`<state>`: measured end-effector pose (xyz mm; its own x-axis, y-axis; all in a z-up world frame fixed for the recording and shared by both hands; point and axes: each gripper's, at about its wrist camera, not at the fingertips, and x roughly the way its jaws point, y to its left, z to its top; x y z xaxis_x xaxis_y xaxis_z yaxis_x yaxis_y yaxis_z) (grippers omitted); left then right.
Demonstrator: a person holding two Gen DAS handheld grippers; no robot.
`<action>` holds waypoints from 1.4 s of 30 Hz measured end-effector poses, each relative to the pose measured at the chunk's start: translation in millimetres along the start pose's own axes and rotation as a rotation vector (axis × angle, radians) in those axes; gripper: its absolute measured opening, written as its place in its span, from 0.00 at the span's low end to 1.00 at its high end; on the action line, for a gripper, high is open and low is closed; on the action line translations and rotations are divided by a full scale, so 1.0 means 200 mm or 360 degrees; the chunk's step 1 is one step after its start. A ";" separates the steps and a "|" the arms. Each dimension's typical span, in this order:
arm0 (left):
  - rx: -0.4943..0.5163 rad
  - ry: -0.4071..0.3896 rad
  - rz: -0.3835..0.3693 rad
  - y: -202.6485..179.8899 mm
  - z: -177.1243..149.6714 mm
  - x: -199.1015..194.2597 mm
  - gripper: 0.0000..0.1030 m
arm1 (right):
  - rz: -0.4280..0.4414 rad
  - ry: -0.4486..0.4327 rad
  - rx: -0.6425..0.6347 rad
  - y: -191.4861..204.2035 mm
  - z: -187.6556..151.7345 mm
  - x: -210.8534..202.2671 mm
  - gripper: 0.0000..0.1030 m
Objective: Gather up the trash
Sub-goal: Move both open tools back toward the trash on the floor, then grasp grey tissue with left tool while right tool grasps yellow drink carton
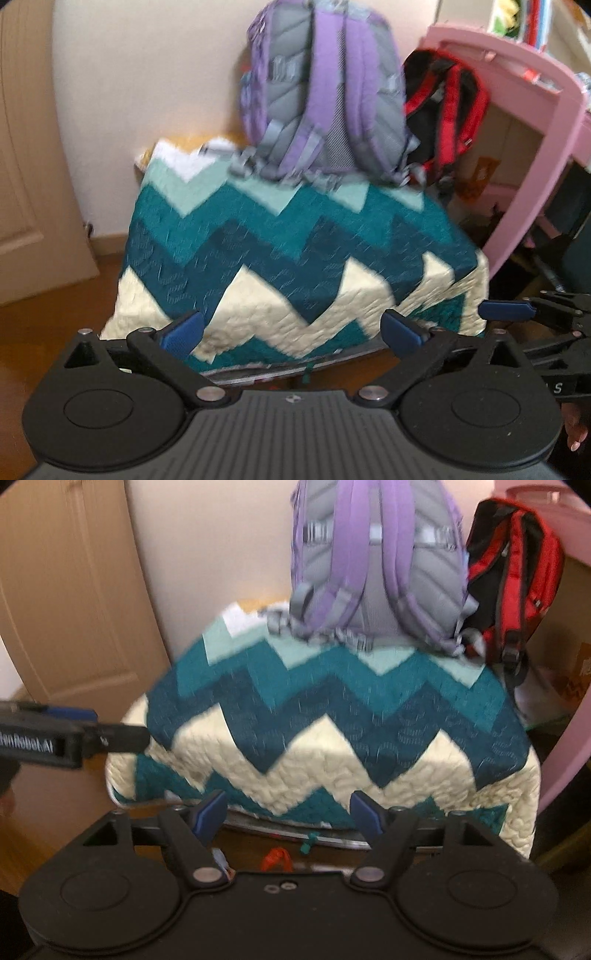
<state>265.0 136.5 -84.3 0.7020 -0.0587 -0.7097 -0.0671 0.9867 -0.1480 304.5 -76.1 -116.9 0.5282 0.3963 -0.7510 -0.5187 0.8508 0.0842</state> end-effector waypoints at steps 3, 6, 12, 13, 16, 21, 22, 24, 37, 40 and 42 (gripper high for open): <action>-0.0013 0.0105 0.0007 0.07 -0.06 0.15 1.00 | -0.0050 0.0097 -0.0075 0.01 -0.08 0.16 0.71; 0.0045 0.0181 0.0035 0.12 -0.14 0.29 0.99 | -0.0097 0.0186 -0.0057 -0.02 -0.17 0.32 0.71; 0.0169 0.0367 0.0036 0.20 -0.32 0.55 0.99 | -0.0238 0.0422 0.0189 -0.16 -0.37 0.61 0.71; 0.0200 0.0395 0.0022 0.21 -0.36 0.59 0.99 | -0.0274 0.0468 0.0233 -0.19 -0.42 0.66 0.71; 0.0288 0.0474 -0.0002 0.23 -0.45 0.70 0.99 | -0.0356 0.0591 0.0351 -0.26 -0.54 0.78 0.71; 0.0330 0.0586 -0.0011 0.30 -0.60 0.87 0.99 | -0.0432 0.0773 0.0492 -0.35 -0.70 0.94 0.71; 0.0311 0.0620 -0.0004 0.32 -0.63 0.91 0.99 | -0.0445 0.0803 0.0507 -0.36 -0.73 0.97 0.71; 0.0277 0.0678 0.0002 0.36 -0.68 0.99 0.99 | -0.0474 0.0854 0.0547 -0.39 -0.79 1.02 0.71; 0.0153 0.0866 0.0144 0.52 -1.01 1.42 0.99 | -0.0597 0.1151 0.1077 -0.53 -1.11 1.32 0.71; 0.0129 0.0889 0.0172 0.55 -1.07 1.51 0.98 | -0.0585 0.1188 0.1128 -0.54 -1.17 1.36 0.71; 0.0128 0.0903 0.0179 0.56 -1.10 1.57 0.98 | -0.0565 0.1199 0.1151 -0.54 -1.19 1.38 0.70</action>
<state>321.6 194.5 -475.1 0.2024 -0.0031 -0.9793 -0.0495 0.9987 -0.0134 345.8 -140.2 -489.8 -0.1031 -0.0134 -0.9946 0.2271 0.9732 -0.0367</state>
